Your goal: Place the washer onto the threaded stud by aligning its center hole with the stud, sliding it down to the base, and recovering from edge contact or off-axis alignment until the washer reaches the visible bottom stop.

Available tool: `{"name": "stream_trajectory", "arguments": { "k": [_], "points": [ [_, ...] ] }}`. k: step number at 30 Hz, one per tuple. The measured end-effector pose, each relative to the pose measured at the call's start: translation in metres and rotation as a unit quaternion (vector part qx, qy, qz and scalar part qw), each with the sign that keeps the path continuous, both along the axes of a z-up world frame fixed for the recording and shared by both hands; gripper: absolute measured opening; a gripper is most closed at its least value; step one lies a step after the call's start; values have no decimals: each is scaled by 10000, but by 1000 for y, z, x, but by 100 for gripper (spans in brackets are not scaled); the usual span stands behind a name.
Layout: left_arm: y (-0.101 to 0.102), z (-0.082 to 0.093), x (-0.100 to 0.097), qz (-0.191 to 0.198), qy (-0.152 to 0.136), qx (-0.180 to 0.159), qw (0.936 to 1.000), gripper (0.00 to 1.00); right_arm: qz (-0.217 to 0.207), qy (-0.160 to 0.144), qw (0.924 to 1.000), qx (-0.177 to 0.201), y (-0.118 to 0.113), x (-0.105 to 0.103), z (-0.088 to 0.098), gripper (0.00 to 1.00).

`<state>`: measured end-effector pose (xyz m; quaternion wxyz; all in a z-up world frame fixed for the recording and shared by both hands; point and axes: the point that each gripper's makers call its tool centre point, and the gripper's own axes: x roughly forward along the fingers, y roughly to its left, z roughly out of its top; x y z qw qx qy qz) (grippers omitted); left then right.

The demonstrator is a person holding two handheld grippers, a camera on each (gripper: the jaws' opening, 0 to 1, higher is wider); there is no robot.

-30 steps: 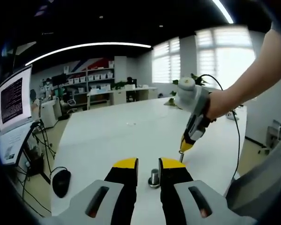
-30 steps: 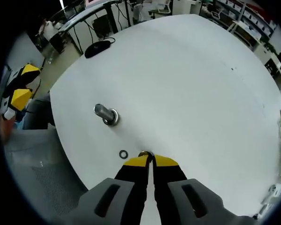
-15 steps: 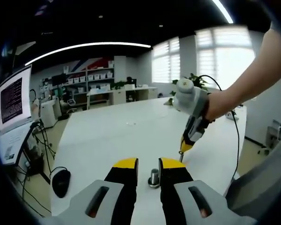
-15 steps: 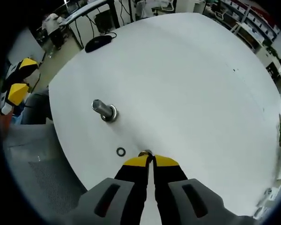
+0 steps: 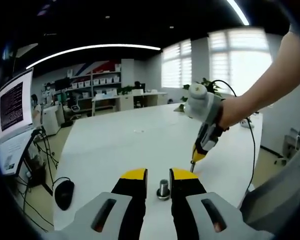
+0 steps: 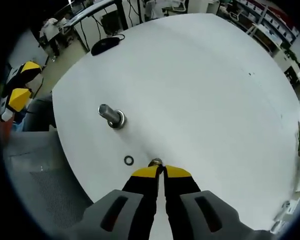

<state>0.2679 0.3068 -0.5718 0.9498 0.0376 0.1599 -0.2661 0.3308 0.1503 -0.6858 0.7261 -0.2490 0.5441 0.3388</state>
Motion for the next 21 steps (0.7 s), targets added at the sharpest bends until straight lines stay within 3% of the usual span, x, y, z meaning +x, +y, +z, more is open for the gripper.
{"name": "stream_trajectory", "arguments": {
  "k": [11, 21],
  "points": [
    [0, -1, 0, 4, 16, 2, 10000, 15, -57, -86, 9999, 131, 1, 0, 5, 10],
    [1, -1, 0, 26, 5, -1, 10000, 15, -247, -204, 9993, 180, -19, -3, 7, 12]
  ]
}}
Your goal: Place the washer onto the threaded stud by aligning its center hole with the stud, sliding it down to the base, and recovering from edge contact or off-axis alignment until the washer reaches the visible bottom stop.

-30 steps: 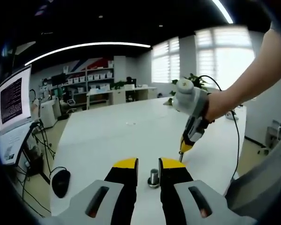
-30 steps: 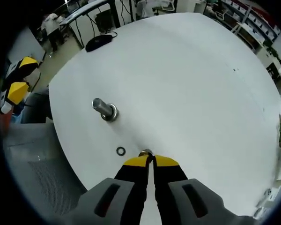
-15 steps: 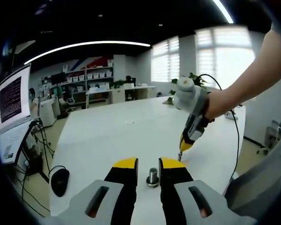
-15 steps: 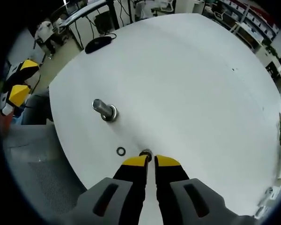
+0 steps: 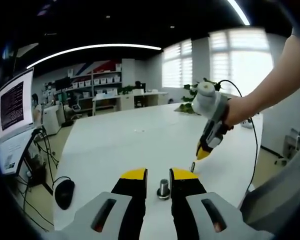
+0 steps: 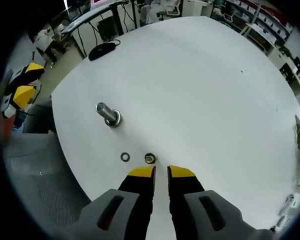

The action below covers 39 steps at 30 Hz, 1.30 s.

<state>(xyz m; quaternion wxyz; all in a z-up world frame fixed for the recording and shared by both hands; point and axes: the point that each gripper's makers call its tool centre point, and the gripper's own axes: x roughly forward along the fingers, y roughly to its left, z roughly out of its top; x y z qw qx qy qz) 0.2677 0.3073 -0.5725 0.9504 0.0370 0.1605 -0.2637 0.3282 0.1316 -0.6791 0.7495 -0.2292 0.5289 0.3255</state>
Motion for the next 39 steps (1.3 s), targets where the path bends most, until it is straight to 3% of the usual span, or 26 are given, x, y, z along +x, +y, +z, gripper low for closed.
{"name": "stream_trajectory", "arguments": {
  "k": [14, 20, 39],
  "points": [
    [-1, 2, 0, 5, -27, 7, 10000, 15, -167, 19, 9998, -55, -24, -18, -9, 17],
    [0, 3, 0, -2, -62, 20, 10000, 15, -123, 113, 9999, -22, -18, -29, -17, 17],
    [5, 6, 2, 58, -123, 3, 9999, 16, 97, 252, 9996, 24, 12, -36, -35, 19]
  ]
}}
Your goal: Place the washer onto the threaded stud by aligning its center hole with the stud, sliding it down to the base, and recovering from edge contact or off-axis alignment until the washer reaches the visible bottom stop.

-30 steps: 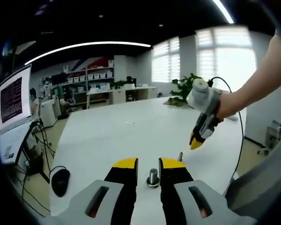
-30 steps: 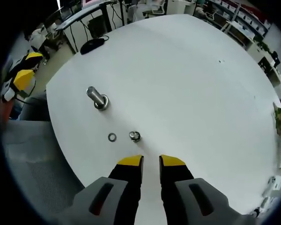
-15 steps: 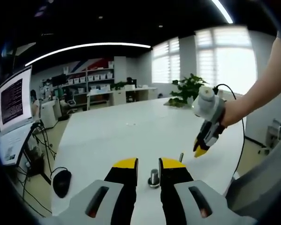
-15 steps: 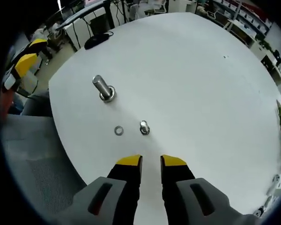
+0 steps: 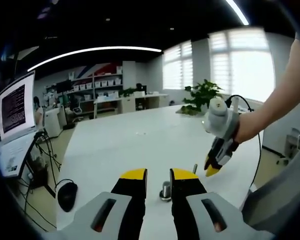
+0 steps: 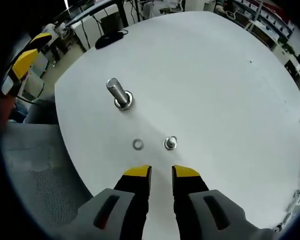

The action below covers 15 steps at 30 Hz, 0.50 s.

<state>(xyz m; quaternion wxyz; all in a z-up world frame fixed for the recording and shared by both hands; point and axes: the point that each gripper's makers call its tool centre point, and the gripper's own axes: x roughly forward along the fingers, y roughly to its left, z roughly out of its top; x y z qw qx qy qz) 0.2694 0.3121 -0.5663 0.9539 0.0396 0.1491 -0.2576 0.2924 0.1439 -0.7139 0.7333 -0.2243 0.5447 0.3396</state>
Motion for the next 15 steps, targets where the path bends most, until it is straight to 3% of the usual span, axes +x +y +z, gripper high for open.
{"name": "stream_trajectory", "arguments": {
  "k": [15],
  "points": [
    [3, 1, 0, 17, -18, 11, 10000, 16, -42, 202, 9997, 119, 22, -2, -16, 19]
  ]
}}
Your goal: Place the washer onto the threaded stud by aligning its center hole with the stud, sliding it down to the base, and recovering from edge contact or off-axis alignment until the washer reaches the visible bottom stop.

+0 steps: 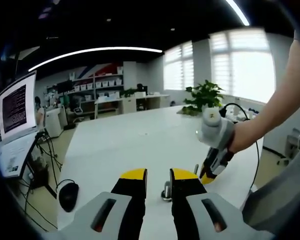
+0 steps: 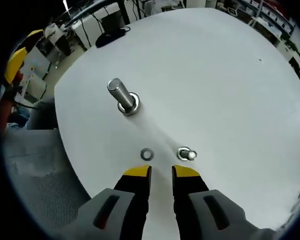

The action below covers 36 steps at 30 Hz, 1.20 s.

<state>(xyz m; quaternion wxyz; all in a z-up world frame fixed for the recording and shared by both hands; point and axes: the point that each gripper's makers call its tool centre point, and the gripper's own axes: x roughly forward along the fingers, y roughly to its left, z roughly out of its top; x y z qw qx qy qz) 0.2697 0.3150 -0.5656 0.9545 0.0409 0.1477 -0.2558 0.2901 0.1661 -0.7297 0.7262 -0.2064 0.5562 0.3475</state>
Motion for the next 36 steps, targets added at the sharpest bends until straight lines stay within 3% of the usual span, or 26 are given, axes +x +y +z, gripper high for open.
{"name": "stream_trajectory", "arguments": {
  "k": [13, 16, 21, 29, 32, 33, 36],
  "points": [
    [-2, 0, -1, -30, 13, -4, 10000, 16, 71, 36, 10000, -24, 20, -1, -10, 19],
    [-1, 0, -1, -28, 17, -11, 10000, 16, 113, 50, 9997, -221, 18, -2, -14, 18],
    [0, 1, -1, -9, 12, -16, 10000, 16, 118, 16, 9996, -244, 18, 0, -17, 18],
    [-1, 0, -1, -19, 18, -16, 10000, 16, 410, -19, 9979, -496, 14, 4, -18, 11],
    [-3, 0, -1, -71, 28, -11, 10000, 16, 629, -154, 9956, -677, 15, 6, -19, 8],
    [-4, -1, -1, -81, 30, 11, 10000, 16, 769, -380, 9940, -679, 19, 10, -18, 6],
    [-6, -1, -2, -126, 2, 89, 9999, 16, 1002, -582, 9896, -849, 23, 10, -17, 6]
  ]
}}
